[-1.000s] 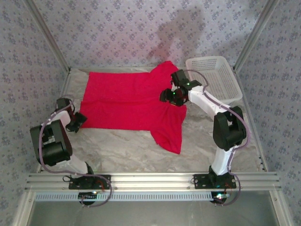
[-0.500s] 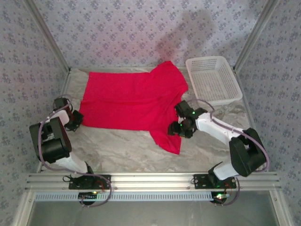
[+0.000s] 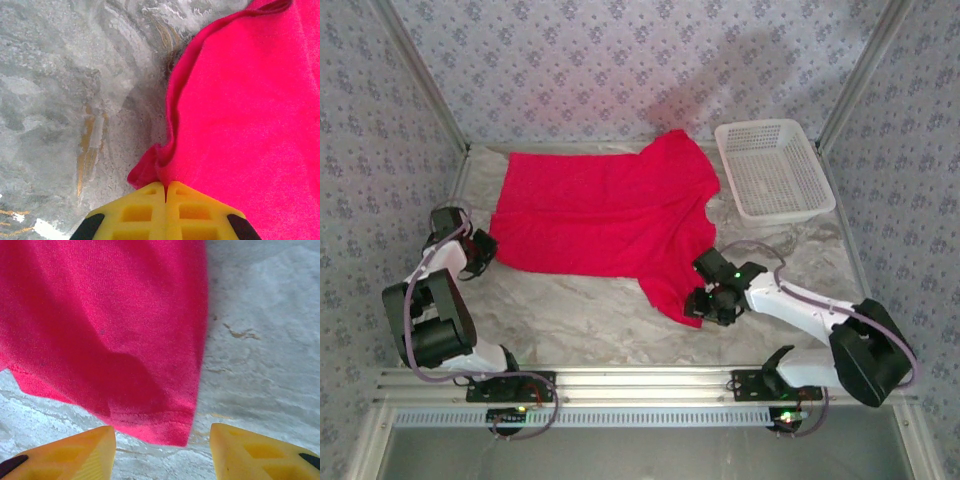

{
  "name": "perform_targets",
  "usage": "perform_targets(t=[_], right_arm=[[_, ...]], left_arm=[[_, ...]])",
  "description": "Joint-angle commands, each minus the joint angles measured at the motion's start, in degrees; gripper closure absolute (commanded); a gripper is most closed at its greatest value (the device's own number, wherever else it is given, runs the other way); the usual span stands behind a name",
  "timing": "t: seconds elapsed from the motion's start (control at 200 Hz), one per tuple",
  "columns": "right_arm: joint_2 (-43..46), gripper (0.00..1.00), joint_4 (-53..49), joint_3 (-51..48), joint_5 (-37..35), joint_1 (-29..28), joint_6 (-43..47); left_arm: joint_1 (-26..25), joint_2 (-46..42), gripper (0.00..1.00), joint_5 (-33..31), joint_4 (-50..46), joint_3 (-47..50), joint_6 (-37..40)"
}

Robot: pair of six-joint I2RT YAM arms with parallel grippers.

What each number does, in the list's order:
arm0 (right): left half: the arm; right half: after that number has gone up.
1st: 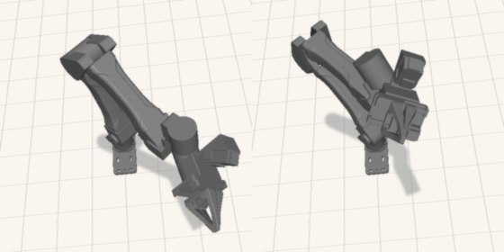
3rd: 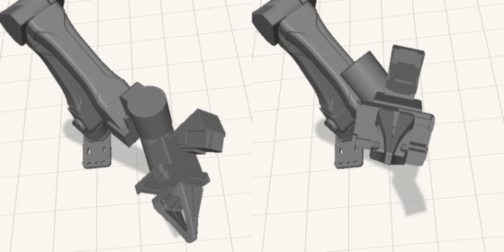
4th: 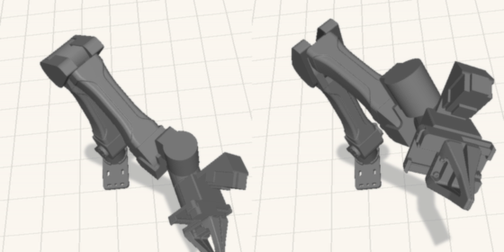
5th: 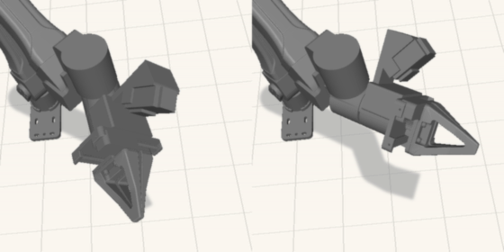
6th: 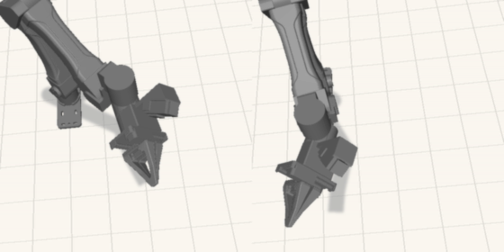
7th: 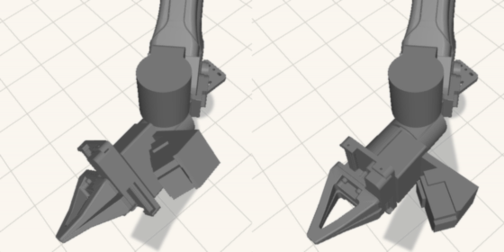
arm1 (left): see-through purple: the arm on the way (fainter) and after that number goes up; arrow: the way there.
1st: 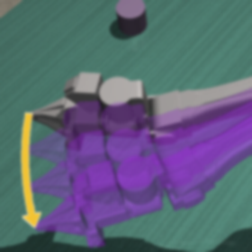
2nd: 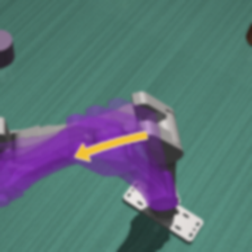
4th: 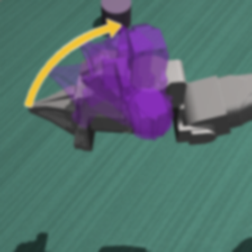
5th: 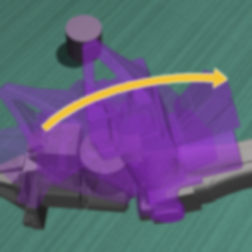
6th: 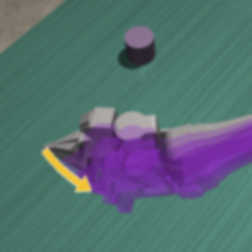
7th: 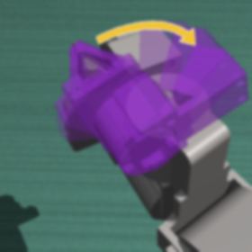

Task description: Fold the inside-out t-shirt

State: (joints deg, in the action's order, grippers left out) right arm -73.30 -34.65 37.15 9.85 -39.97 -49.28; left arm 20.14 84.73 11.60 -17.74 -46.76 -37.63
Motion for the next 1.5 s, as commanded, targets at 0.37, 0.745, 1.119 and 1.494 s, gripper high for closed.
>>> perform_targets(t=[0.37,0.745,1.119,1.494], right_arm=[[-1.9,1.0,-4.4,9.3,-4.2,2.5,1.8],[0.0,1.0,-14.8,61.7,-6.7,18.4,18.7],[1.9,1.0,-19.2,94.2,-8.8,19.0,25.2],[9.4,1.0,-14.6,94.8,-21.8,18.4,35.1]], left_arm=[[-0.2,-6.2,1.0,5.3,-0.6,-1.9,-4.7],[-2.8,-13.4,1.0,7.3,-13.1,-36.6,-6.7],[-0.1,-15.3,1.0,10.6,-20.8,-71.5,-4.0],[-0.2,-19.7,1.0,2.7,-20.9,-82.1,4.7]])
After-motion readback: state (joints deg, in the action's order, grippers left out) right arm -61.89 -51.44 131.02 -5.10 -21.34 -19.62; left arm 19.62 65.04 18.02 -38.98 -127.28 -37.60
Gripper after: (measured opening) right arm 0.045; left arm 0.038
